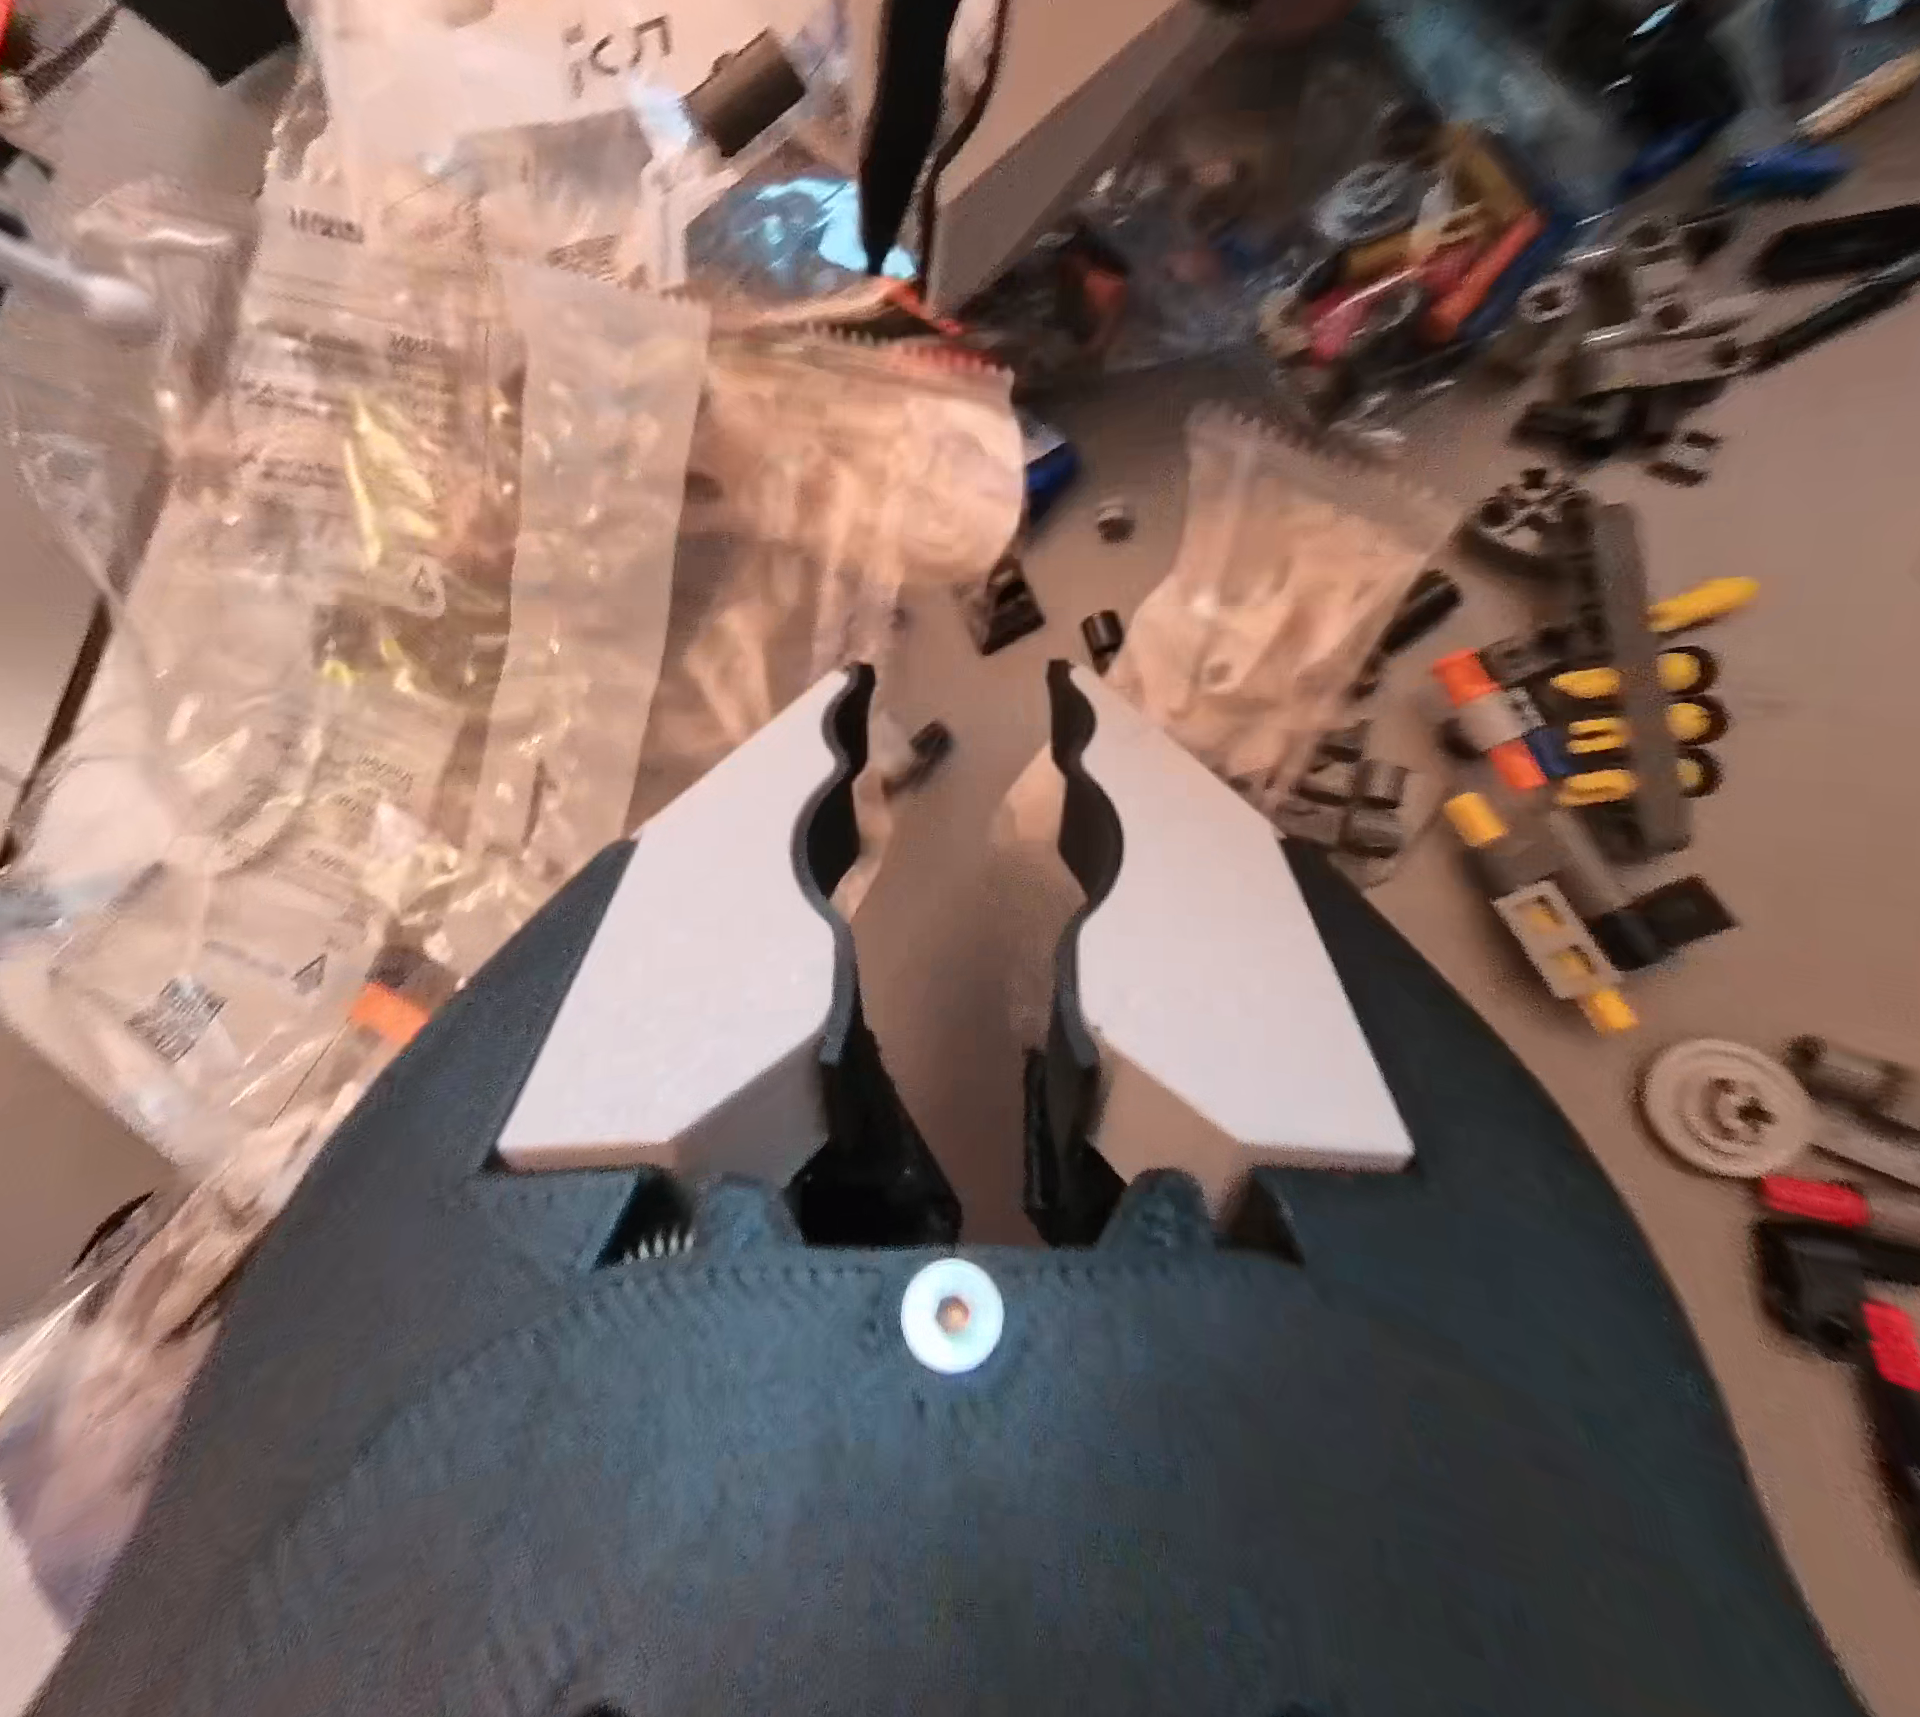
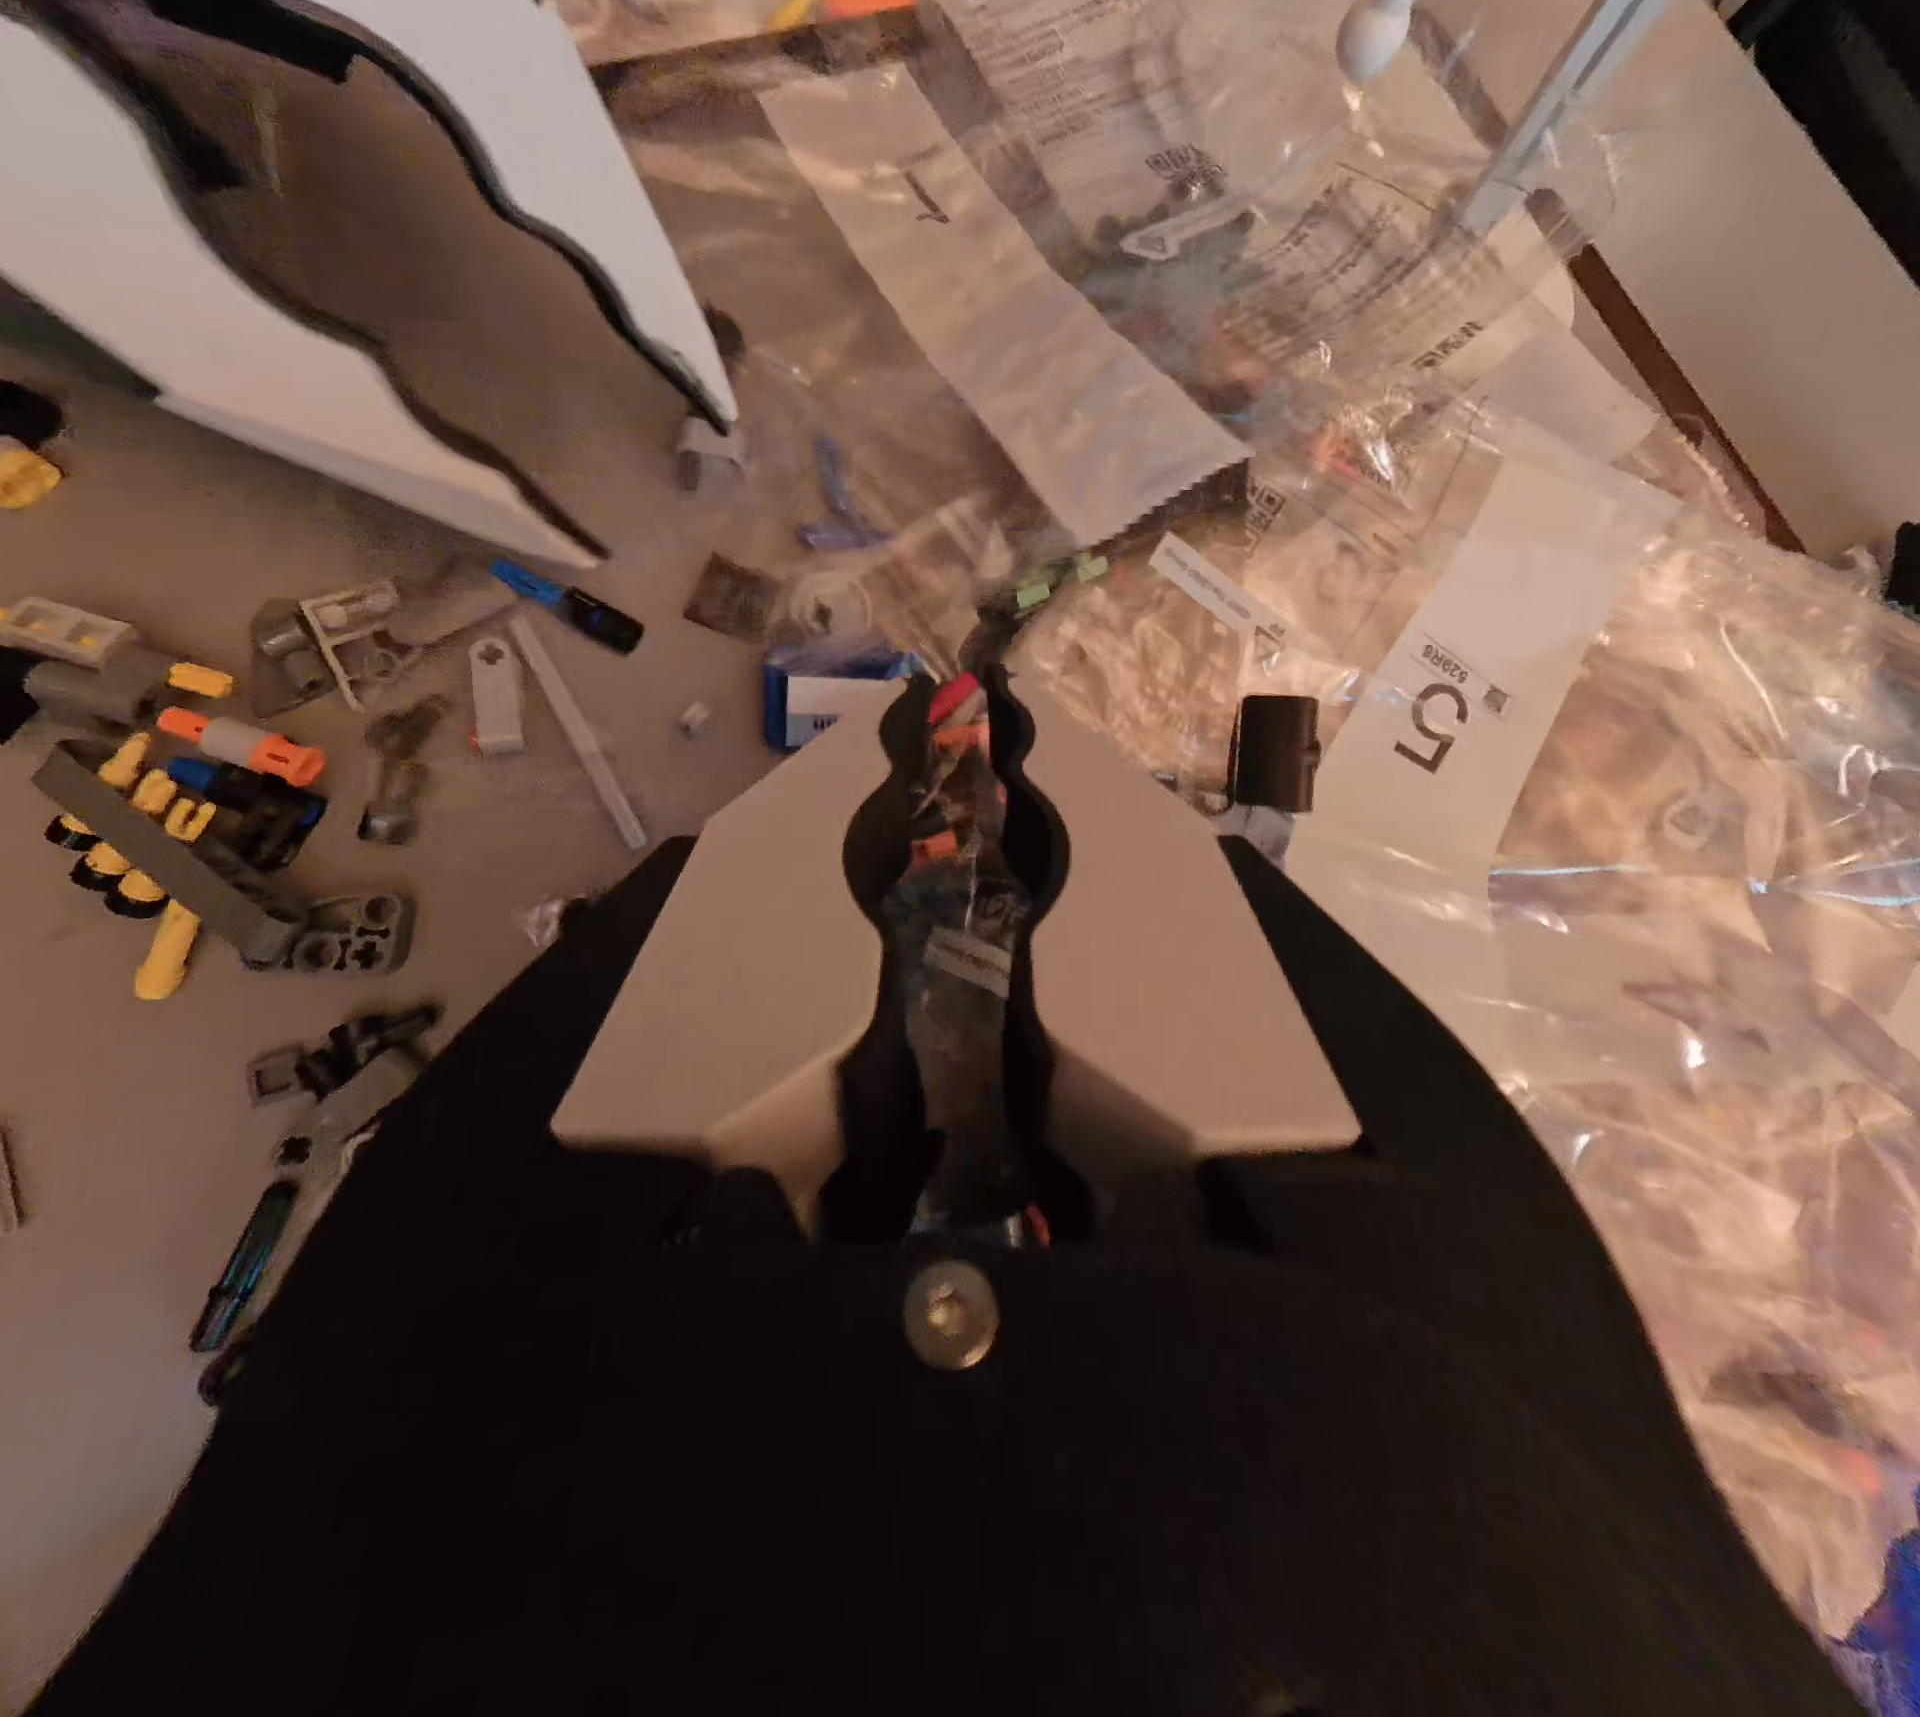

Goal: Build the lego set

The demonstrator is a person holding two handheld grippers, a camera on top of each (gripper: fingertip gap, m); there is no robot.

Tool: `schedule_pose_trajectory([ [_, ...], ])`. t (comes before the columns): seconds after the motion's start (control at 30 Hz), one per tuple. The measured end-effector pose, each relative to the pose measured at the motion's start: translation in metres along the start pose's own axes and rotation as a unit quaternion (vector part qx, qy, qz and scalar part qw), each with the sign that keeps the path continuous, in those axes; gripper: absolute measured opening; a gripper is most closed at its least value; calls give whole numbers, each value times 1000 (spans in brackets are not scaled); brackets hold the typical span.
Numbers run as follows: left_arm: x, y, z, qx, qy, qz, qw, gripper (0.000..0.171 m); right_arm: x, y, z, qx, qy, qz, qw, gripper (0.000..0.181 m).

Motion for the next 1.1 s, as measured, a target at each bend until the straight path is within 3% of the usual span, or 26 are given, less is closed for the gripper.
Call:
schedule_pose_trajectory([
  [0.1,7,5,3,12,-22,17,1000,36,0,-2,0,2,3,-15,1000,8],
  [0.27,7,-3,8,-3,-36,-11,999,32,-1,-12,-2,-26,14,-31,999,9],
  [0.53,1,-12,16,-75,-34,-10,997,35,12,-24,-6,-79,-1,-14,997,20],
  [0.7,-2,-15,21,-98,-36,-10,995,36,12,-27,3,-75,-49,-47,995,3],
  [0.87,-6,-17,25,-115,-38,-9,993,36,6,-26,-1,-79,-35,-50,995,1],
  [0.93,-6,-17,25,-117,-42,-10,992,36,8,-22,-12,-55,-2,-34,998,9],
  [1.0,-6,-17,25,-117,-43,-10,992,36,16,-20,-11,-58,-13,-19,998,17],
  [1.1,-8,-18,26,-126,-43,-13,991,36,22,-25,-3,-87,-43,-27,995,4],
])
Point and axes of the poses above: each gripper's, where its closed fingertips meet, x out along the fingers, z out of its underside, y = z × x across the jaws, the point moved 7 cm from there along -x, back along the fingers, and after that the axes turned 15 degrees about z, right-handed, at the moved point
